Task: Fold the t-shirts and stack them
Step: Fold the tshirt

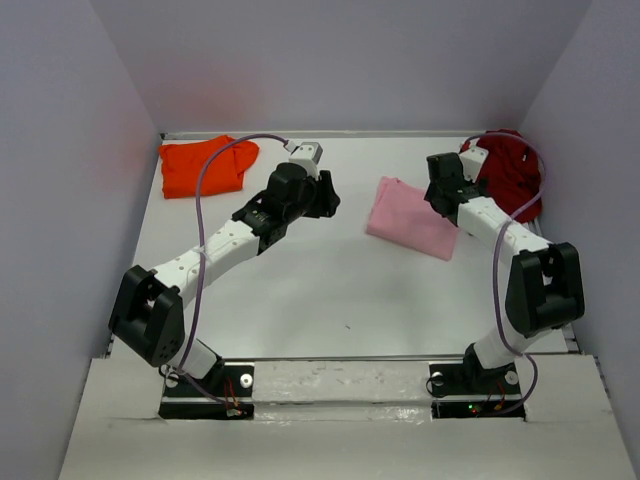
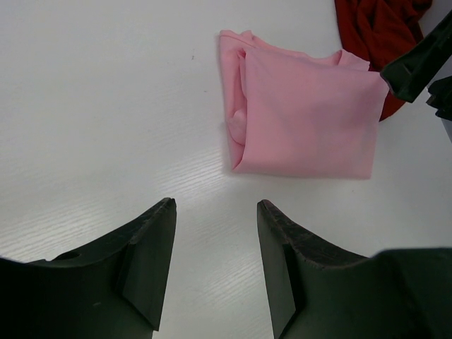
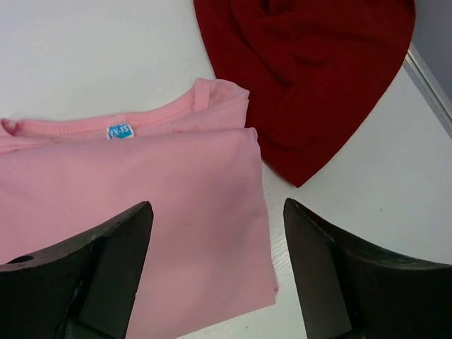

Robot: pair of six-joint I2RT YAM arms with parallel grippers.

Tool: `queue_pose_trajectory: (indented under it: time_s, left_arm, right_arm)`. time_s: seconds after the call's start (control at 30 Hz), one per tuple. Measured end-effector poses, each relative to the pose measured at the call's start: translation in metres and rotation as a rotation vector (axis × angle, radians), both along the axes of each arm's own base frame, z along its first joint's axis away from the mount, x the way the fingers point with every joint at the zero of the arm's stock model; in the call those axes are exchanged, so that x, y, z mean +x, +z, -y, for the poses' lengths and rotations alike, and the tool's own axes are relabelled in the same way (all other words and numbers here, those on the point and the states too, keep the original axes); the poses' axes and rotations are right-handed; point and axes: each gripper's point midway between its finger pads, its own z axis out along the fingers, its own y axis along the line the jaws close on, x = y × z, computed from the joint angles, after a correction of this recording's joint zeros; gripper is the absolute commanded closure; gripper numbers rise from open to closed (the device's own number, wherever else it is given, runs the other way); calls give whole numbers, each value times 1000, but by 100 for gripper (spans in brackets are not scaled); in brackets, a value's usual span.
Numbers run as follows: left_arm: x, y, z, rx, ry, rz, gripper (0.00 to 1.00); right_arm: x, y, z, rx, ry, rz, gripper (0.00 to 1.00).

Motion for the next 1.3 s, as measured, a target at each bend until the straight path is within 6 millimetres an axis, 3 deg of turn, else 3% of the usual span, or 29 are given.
queue_pose_trajectory:
  time_s: [0.17,0.27,0.37,0.6,0.73,0.9,1.07,1.3]
  left_arm:
    - [0,-1,0,1,0,-2,41]
    - [-1,-2,0,2,-1,-3,41]
    - [-1,-3,0,1,-4,-5,41]
    - [-1,-3,0,1,-5,-5,41]
    - [-1,-3,0,2,-4,-5,41]
    - [-1,-3,0,2,-4,-6,41]
    - [-1,-3,0,1,-4,-6,41]
    - [-5,4,-6,4,4,-8,40]
  right_arm:
    - [6,17,-9,36,54,49,22]
    - [12,15,-16,59,80,57,22]
    - [17,-5,-21,75,95,23,22]
    - [20,-80,-27,83,87,-144,23]
    - [21,-90,-22,101,59,-165,23]
    - [36,-77,-25,149,72,-149,23]
    - [42,-60,-44,214,165,-131,22]
    - [38,-4,-85,344,367,-44,22]
